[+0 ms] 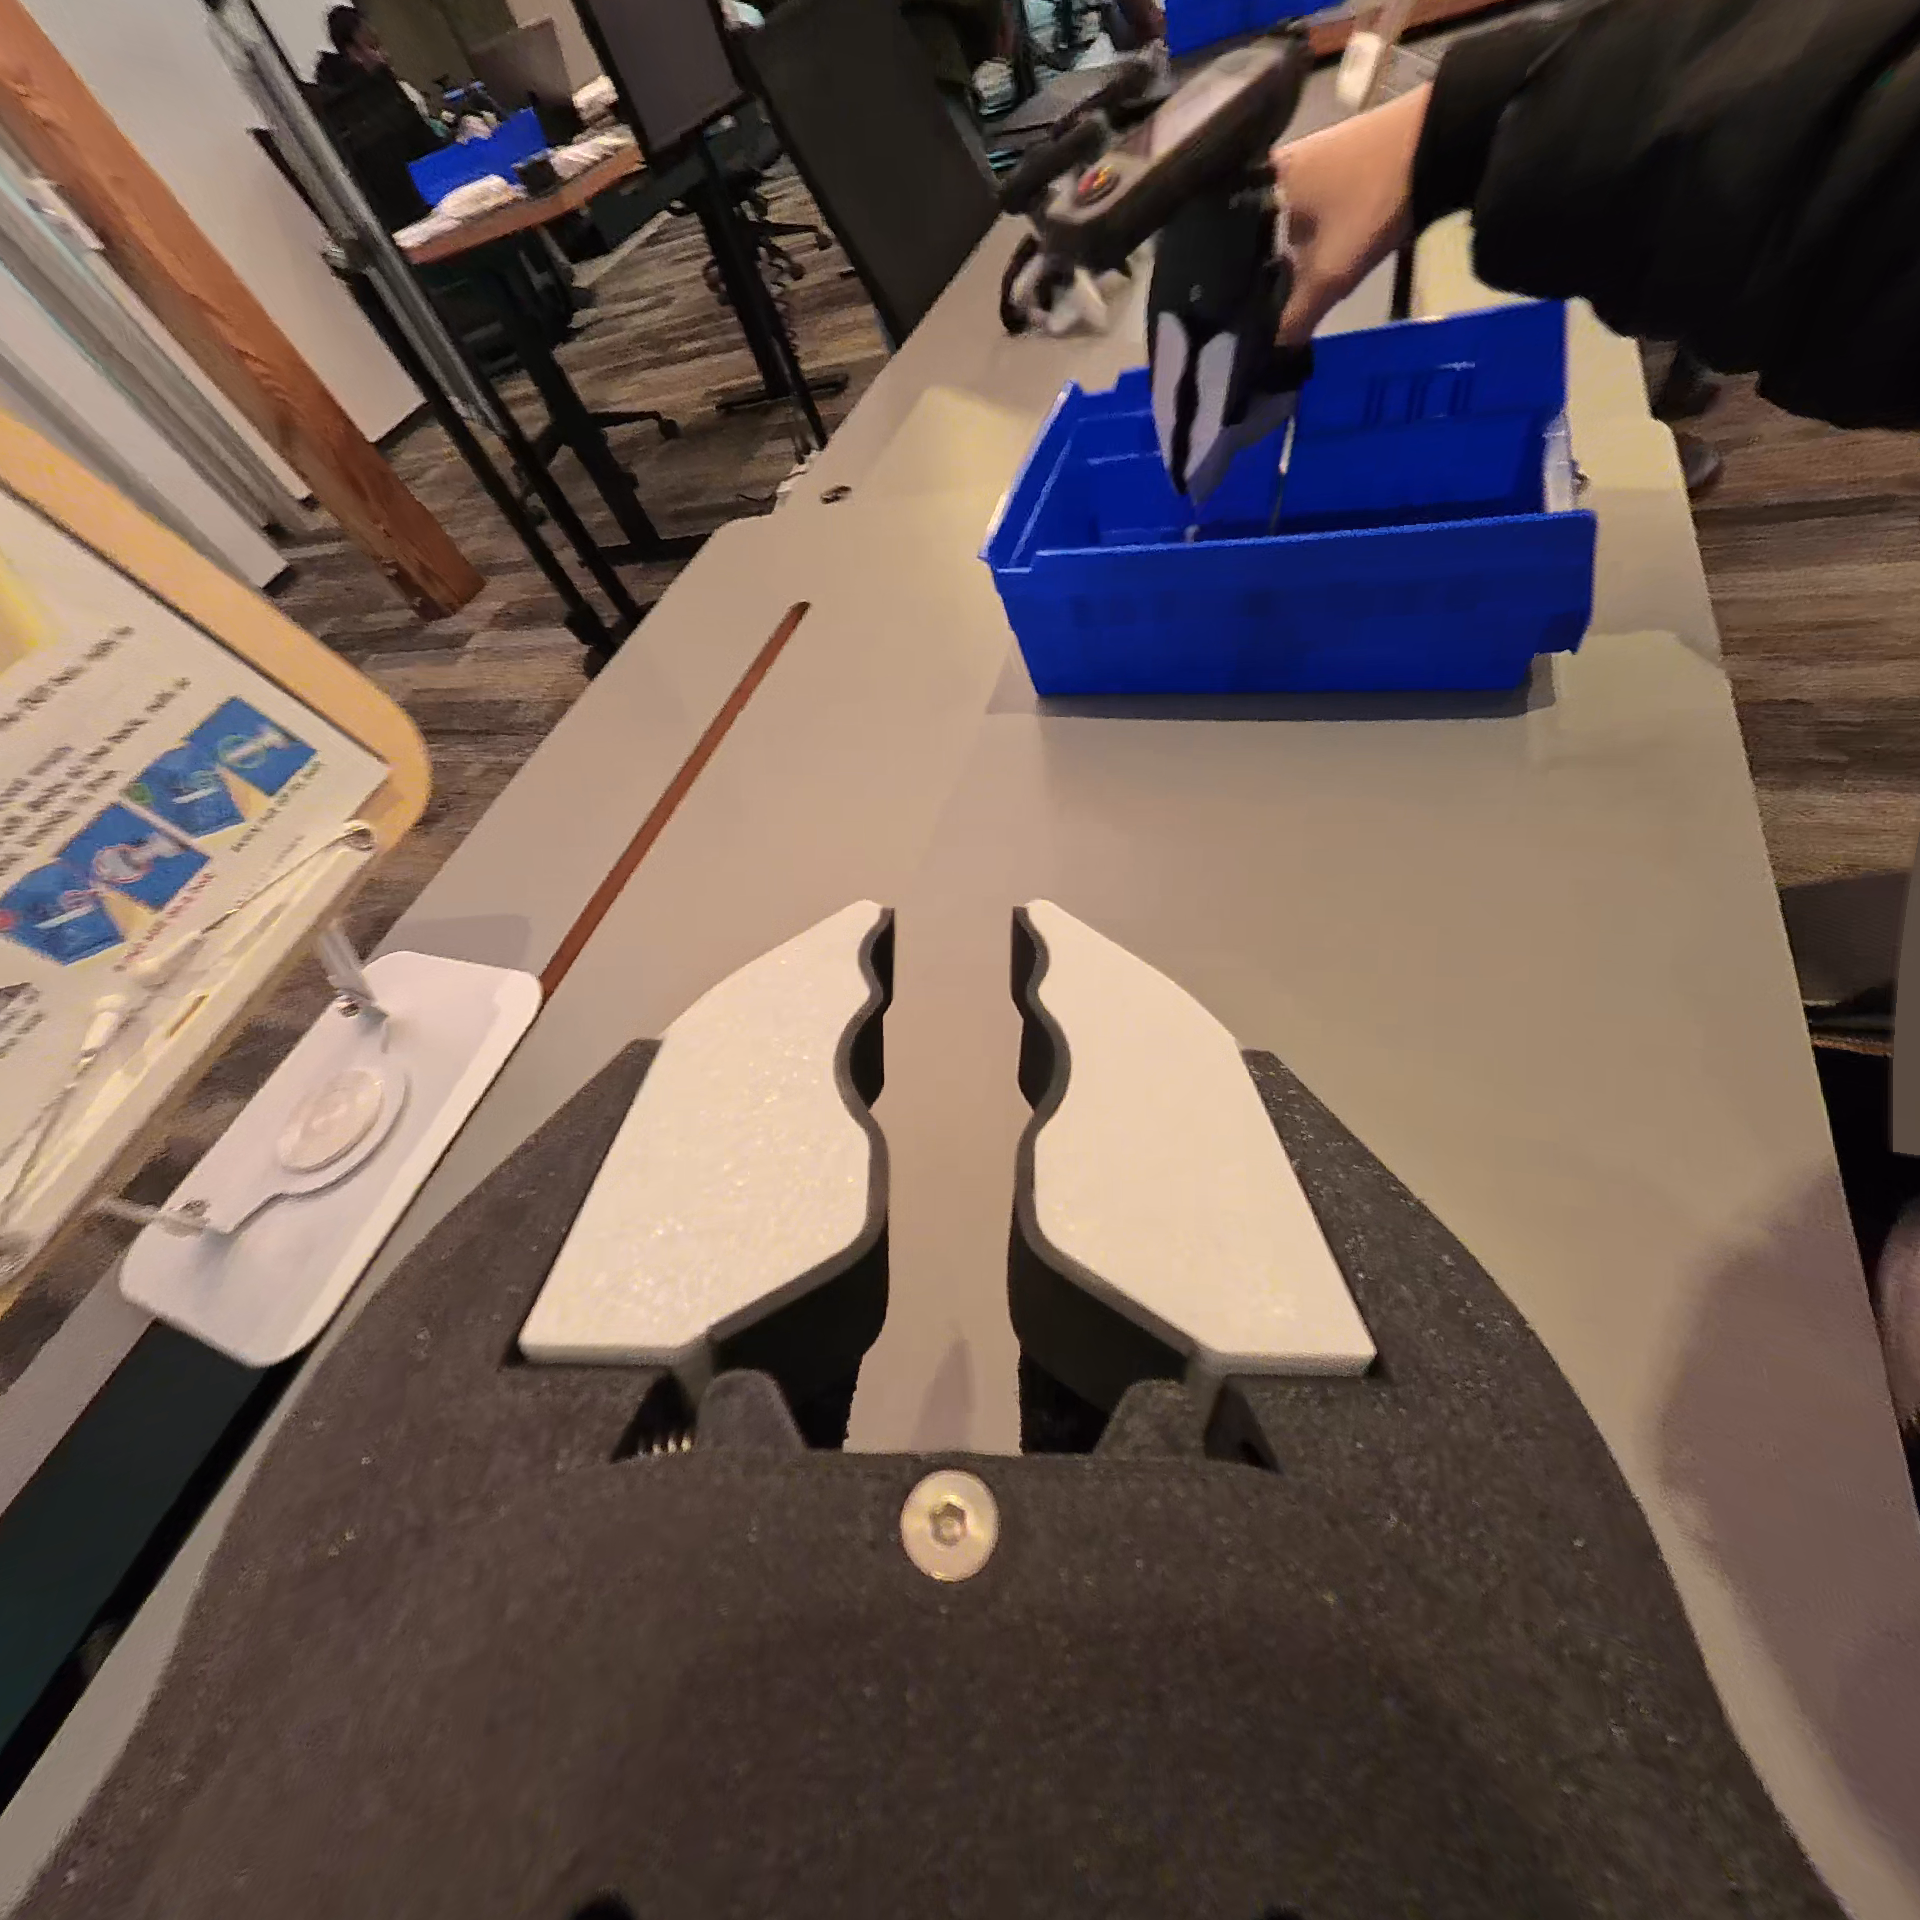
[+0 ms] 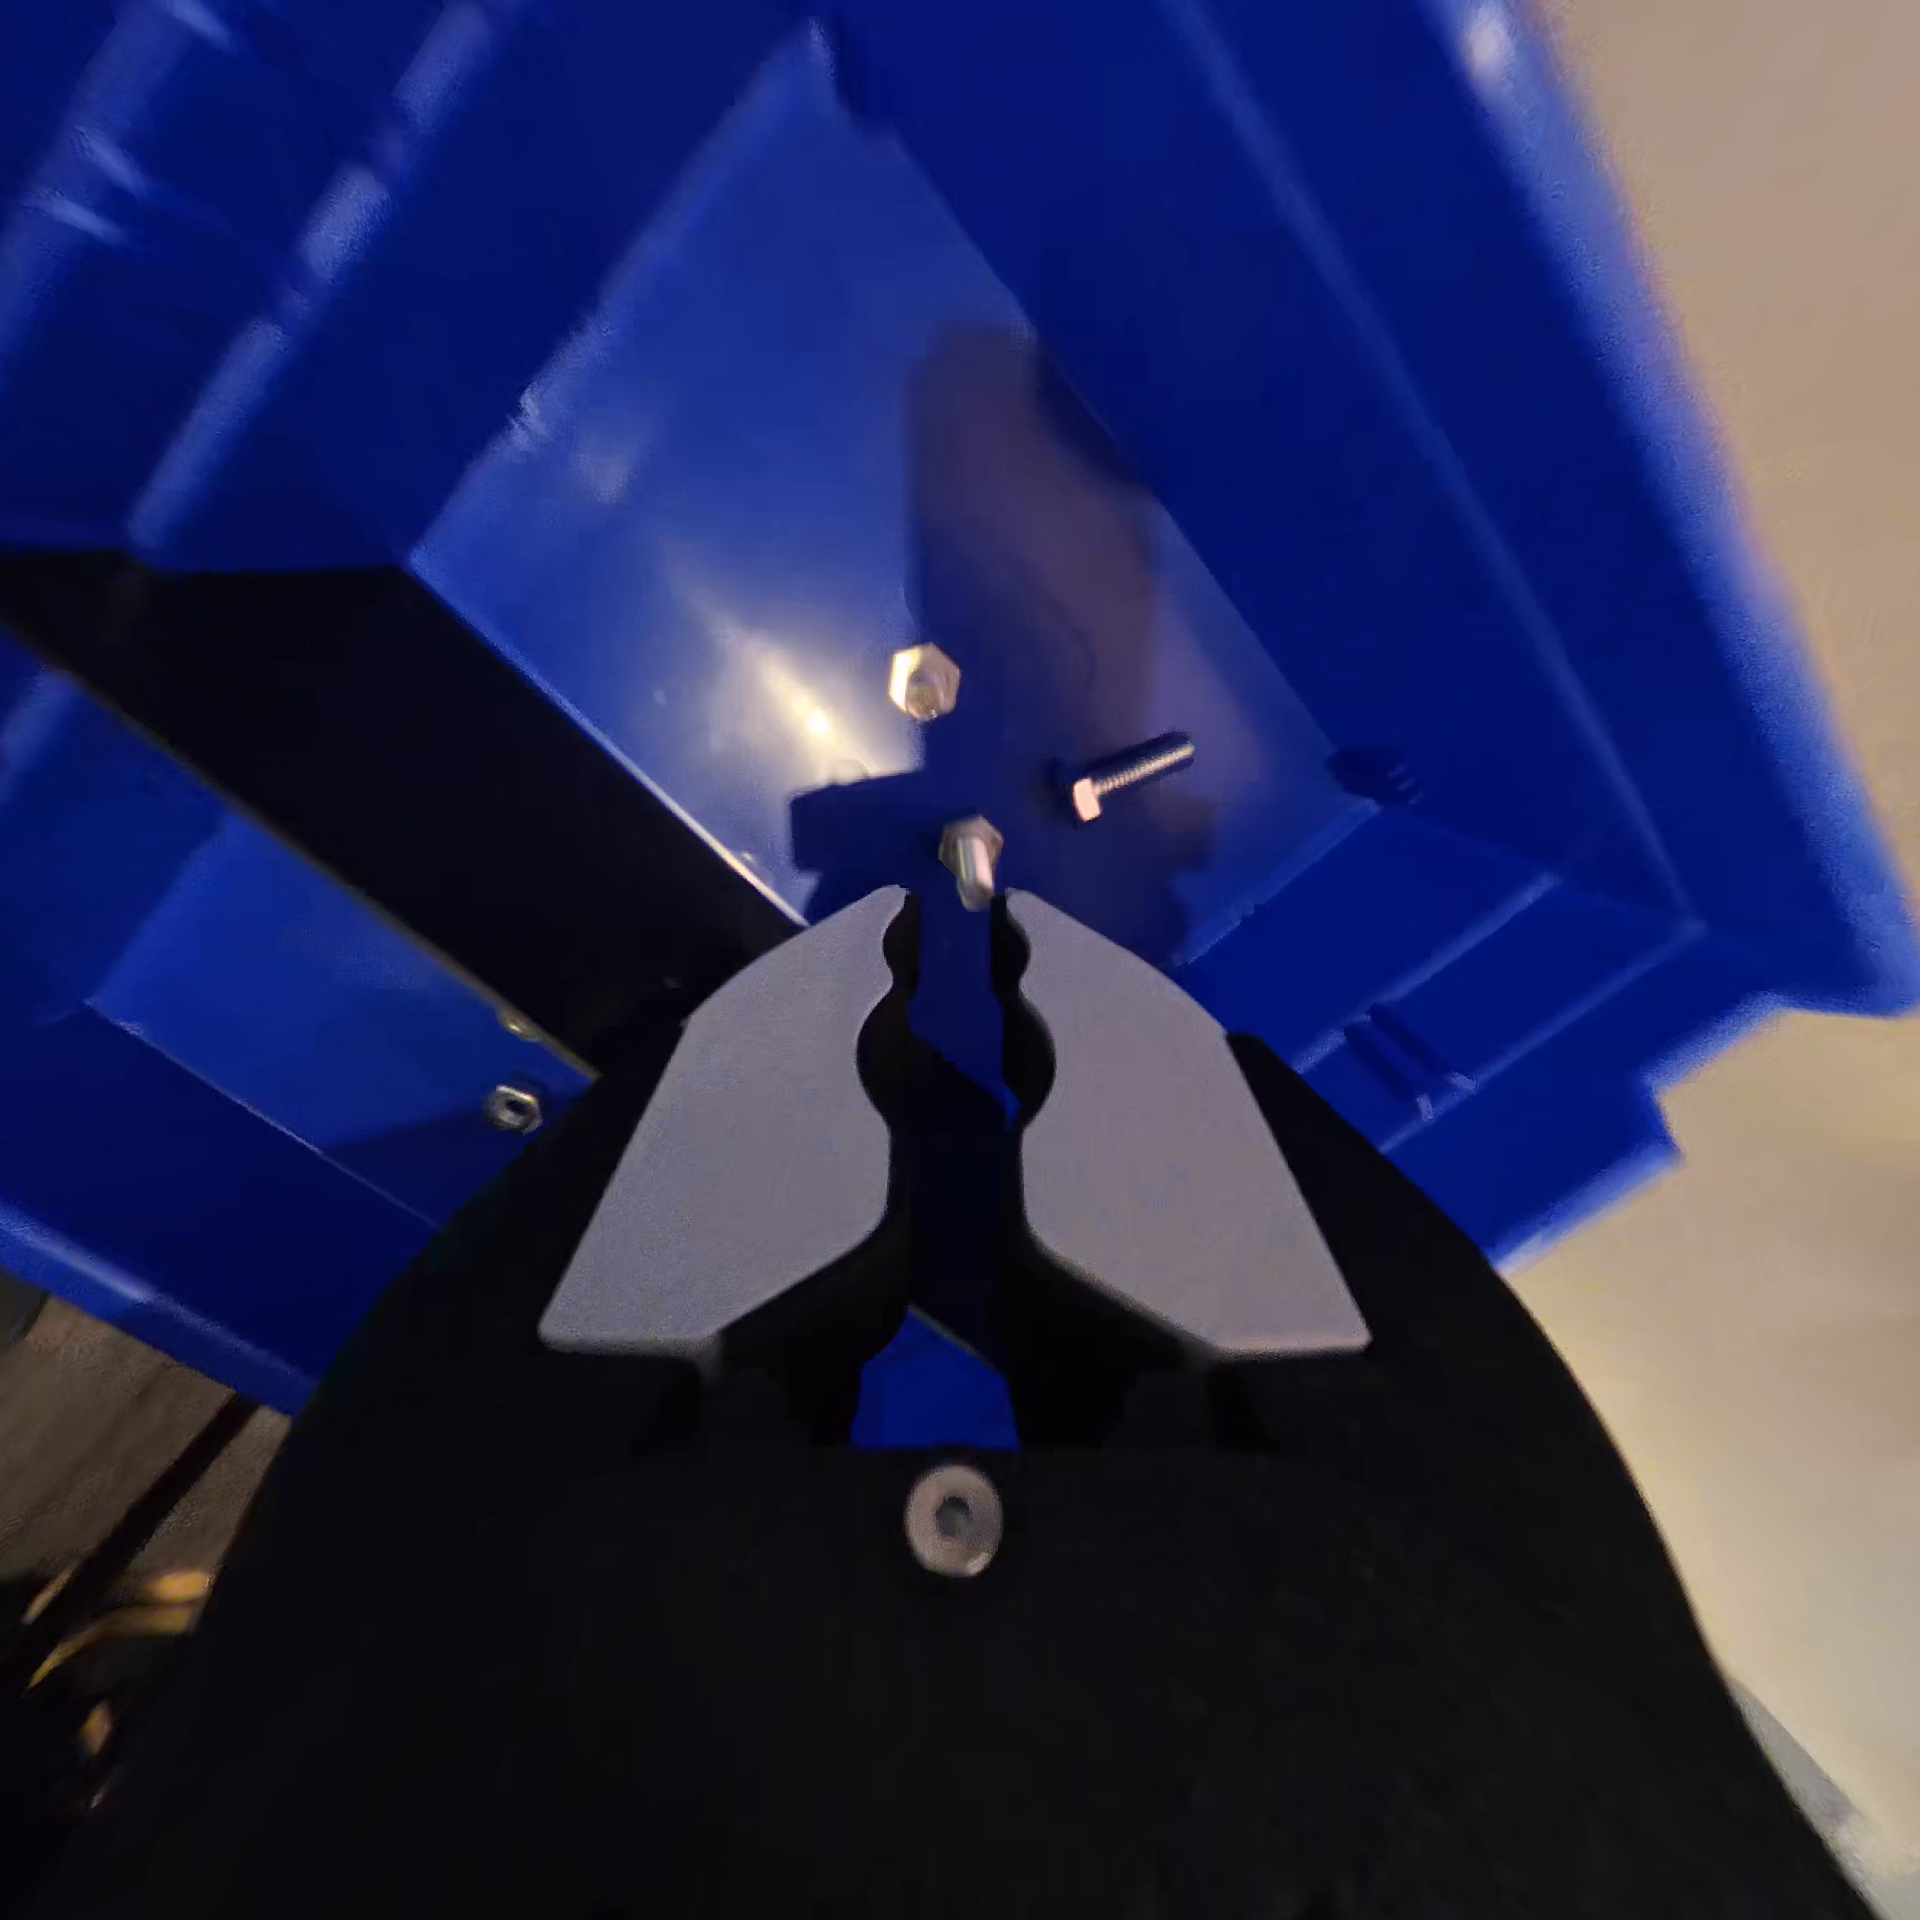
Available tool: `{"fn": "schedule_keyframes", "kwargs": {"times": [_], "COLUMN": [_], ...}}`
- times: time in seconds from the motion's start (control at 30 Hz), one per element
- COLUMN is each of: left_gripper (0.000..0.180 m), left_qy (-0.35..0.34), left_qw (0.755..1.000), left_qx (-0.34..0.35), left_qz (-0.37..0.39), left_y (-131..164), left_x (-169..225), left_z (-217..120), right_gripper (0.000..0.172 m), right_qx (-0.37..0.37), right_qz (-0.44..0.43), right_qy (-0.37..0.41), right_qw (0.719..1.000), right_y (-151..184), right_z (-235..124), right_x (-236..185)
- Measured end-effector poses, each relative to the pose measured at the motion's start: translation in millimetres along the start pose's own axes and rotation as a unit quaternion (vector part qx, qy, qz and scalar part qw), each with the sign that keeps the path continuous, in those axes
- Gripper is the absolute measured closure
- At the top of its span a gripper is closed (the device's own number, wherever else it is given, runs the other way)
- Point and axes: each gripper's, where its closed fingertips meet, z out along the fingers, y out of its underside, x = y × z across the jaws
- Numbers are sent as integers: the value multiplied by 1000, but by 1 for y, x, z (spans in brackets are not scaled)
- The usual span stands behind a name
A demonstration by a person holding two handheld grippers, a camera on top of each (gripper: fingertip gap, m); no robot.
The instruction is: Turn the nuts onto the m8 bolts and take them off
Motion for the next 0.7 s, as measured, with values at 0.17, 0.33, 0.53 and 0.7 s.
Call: {"fn": "schedule_keyframes", "kwargs": {"times": [0.17, 0.33, 0.53, 0.7], "left_gripper": [158, 158, 159, 160], "left_qy": [-128, -308, -372, -324], "left_qw": [991, 941, 891, 875], "left_qx": [-14, -107, -218, -303], "left_qz": [-42, -95, -142, -195], "left_y": [15, 63, 136, 216], "left_x": [-16, -45, -61, -82], "left_z": [-74, -209, -318, -313], "right_gripper": [157, 152, 144, 143], "right_qx": [202, 373, 456, 454], "right_qz": [-57, -86, -122, -143], "right_qy": [83, 57, -26, -66], "right_qw": [974, 922, 881, 877], "right_y": [-59, -116, -178, -220], "right_z": [-85, -146, -168, -166], "right_x": [-31, -94, -165, -214]}}
